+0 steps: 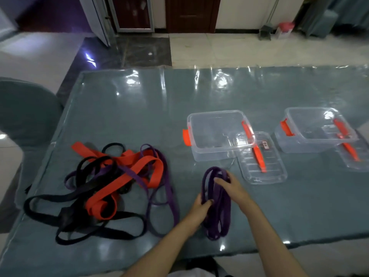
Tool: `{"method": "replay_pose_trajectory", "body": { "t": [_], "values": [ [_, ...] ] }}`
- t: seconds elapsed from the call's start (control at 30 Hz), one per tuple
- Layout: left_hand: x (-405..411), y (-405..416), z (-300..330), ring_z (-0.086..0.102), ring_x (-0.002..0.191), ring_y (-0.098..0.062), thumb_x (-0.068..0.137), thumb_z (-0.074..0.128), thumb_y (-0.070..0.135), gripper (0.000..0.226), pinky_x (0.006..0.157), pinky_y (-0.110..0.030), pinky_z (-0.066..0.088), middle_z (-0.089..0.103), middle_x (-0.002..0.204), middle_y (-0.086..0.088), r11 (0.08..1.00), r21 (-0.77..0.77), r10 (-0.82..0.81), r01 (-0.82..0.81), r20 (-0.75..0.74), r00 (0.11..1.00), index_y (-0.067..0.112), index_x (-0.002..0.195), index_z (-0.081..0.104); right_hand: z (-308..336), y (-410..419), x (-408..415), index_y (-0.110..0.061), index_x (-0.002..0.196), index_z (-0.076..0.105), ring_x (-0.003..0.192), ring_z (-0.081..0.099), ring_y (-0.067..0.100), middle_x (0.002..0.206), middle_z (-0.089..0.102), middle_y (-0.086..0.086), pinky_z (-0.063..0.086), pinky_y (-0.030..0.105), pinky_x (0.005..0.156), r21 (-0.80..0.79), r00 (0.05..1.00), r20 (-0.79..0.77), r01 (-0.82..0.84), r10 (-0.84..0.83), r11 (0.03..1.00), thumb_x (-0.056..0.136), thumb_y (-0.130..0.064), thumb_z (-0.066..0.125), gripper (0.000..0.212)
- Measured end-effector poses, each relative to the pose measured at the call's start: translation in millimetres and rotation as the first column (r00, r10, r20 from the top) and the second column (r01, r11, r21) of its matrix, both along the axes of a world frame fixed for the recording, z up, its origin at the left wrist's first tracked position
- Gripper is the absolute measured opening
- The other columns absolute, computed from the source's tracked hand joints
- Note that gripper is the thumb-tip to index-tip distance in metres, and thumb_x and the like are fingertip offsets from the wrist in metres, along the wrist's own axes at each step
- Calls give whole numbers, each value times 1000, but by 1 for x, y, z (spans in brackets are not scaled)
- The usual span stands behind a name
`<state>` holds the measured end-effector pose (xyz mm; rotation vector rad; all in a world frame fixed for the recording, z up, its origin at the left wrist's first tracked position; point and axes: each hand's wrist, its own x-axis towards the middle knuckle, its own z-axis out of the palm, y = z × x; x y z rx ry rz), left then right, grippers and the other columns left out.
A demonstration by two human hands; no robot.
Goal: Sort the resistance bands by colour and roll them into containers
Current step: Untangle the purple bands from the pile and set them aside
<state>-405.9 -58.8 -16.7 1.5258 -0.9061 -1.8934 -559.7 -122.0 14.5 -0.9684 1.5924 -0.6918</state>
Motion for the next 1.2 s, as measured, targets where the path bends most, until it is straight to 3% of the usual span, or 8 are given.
{"method": "replay_pose_trajectory", "body": {
  "t": [0.1, 0.27, 0.43, 0.6, 0.73, 0.87, 1.0, 1.2],
  "values": [
    [-19, -11, -6, 61, 111, -10, 109, 51, 21, 25, 77, -9, 48, 61, 134, 8, 1000, -1, -1, 1, 133, 991, 34, 129, 46, -37, -12, -32, -9, 126, 62, 115, 65, 35, 120, 70, 14, 50, 40, 98, 48, 926, -312, -209, 213, 977, 95, -13, 70, 32],
    [-12, -17, -25, 49, 142, -18, 103, 62, 20, 59, 115, -29, 40, 51, 151, 4, 982, -136, -59, 128, 423, 904, 19, 157, 38, -54, -11, -53, -9, 149, 49, 138, 46, 41, 145, 46, 26, 40, 48, 116, -6, 794, -578, -234, 188, 972, 92, -25, 77, 66],
    [23, -25, -11, 62, 124, -19, 99, 65, 15, 42, 104, -22, 44, 64, 135, -2, 944, -223, -62, 242, 600, 798, 16, 141, 60, -31, -13, -44, -20, 151, 45, 151, 30, 34, 162, 29, 14, 32, 47, 122, -40, 746, -588, -411, 311, 911, 95, -41, 72, 65],
    [83, -27, 5, 62, 108, -19, 91, 69, 12, 28, 98, -38, 51, 64, 112, 5, 886, -407, 188, 222, 753, 631, 20, 119, 71, -28, -7, -3, -18, 130, 65, 138, 48, 34, 145, 52, 12, 41, 60, 113, -228, 631, -739, -565, 237, 793, 95, -36, 72, 40],
    [136, -29, 8, 60, 98, -28, 85, 74, 13, 23, 84, -44, 54, 62, 110, -3, 890, -454, 389, 47, 809, 441, 19, 107, 69, -32, -9, 34, -15, 124, 67, 117, 62, 25, 125, 64, 4, 50, 40, 103, -215, 652, -601, -689, 462, 692, 97, -30, 68, 31],
    [174, -33, 4, 64, 94, -30, 90, 78, 25, 28, 86, -43, 54, 62, 102, -5, 924, -191, 365, -331, 699, 616, 14, 102, 55, -37, -4, 83, -11, 137, 60, 118, 65, 26, 128, 68, 12, 48, 39, 106, -5, 593, -408, -762, 694, 648, 98, -33, 70, 46],
    [182, -33, -19, 72, 98, -36, 91, 72, 5, 21, 84, -48, 60, 71, 91, -6, 974, -127, 228, -190, 579, 783, 22, 92, 61, -54, 6, 127, -13, 157, 35, 136, 55, 27, 149, 56, 10, 41, 26, 104, 156, 550, -300, -777, 779, 609, 95, -29, 74, 75],
    [204, -31, 4, 65, 76, -20, 97, 63, -5, 23, 58, -31, 62, 59, 84, -8, 906, -103, 424, -412, 228, 877, 12, 84, 55, -80, 21, 155, -8, 136, 52, 119, 63, 26, 127, 65, 8, 48, 33, 96, 136, 775, -379, -493, 505, 859, 81, -16, 86, 66]
  ]
}}
